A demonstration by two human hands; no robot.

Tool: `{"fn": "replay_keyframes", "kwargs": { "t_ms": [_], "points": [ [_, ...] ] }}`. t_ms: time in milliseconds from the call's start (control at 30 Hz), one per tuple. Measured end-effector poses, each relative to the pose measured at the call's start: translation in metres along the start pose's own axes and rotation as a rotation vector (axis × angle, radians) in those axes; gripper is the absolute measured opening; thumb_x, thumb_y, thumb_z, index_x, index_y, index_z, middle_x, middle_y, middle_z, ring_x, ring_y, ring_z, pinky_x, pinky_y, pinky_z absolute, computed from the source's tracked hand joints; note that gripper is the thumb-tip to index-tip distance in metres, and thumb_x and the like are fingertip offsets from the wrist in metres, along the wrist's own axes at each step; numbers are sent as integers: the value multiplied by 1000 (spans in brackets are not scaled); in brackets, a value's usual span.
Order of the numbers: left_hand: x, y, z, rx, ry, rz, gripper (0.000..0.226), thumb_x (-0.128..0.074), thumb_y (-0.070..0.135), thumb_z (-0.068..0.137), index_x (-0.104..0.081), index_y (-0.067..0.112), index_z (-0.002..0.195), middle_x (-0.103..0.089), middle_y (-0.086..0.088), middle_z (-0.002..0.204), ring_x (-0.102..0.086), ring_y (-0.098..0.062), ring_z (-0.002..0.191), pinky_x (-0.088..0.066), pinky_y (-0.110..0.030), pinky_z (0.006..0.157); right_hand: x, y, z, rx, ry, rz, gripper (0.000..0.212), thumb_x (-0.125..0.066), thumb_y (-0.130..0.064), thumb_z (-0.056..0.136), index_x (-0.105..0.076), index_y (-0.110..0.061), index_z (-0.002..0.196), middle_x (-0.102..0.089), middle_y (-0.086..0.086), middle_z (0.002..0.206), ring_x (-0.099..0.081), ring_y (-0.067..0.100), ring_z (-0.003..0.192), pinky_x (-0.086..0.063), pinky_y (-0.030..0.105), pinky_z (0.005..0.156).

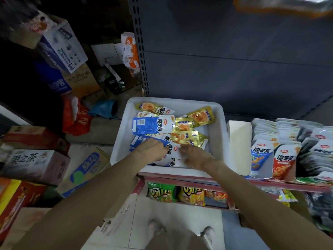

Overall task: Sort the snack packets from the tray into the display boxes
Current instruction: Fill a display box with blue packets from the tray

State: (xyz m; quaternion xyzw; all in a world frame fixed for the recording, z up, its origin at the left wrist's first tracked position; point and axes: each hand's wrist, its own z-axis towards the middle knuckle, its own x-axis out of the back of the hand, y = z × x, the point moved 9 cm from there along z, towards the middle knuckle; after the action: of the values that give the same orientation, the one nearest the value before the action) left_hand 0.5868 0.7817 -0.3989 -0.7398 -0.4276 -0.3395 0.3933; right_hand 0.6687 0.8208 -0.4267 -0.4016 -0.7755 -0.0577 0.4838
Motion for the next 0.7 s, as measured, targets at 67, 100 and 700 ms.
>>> {"fn": "replay_keyframes", "kwargs": {
  "t_ms": [67, 100, 700],
  "points": [
    [9, 3, 1, 4, 2, -55, 30, -41, 6, 92, -53, 7, 120, -64, -13, 107, -61, -29, 94, -36, -33, 65, 7, 3, -4, -5, 56, 25, 53, -51, -7, 88, -41, -12, 140, -45, 10, 141, -46, 27, 127, -40, 33, 102],
    [13, 1, 1, 23, 18, -119, 27, -43, 10, 93, -58, 9, 115, -65, -11, 103, -62, -28, 92, -37, -31, 65, 9, 5, -6, -6, 69, 42, 51, -52, -8, 88, -44, -13, 138, -51, 10, 136, -50, 27, 123, -42, 31, 98],
    [165, 34, 27, 75, 705, -1520, 15, -65, 5, 85, -59, 18, 82, -63, 11, 76, -59, 9, 69, -47, -9, 71, 170, 106, -163, 112, 865, 654, 9, -63, -6, 87, -63, -14, 83, -62, -7, 74, -53, 4, 63, -39, 18, 60]
  ]
}}
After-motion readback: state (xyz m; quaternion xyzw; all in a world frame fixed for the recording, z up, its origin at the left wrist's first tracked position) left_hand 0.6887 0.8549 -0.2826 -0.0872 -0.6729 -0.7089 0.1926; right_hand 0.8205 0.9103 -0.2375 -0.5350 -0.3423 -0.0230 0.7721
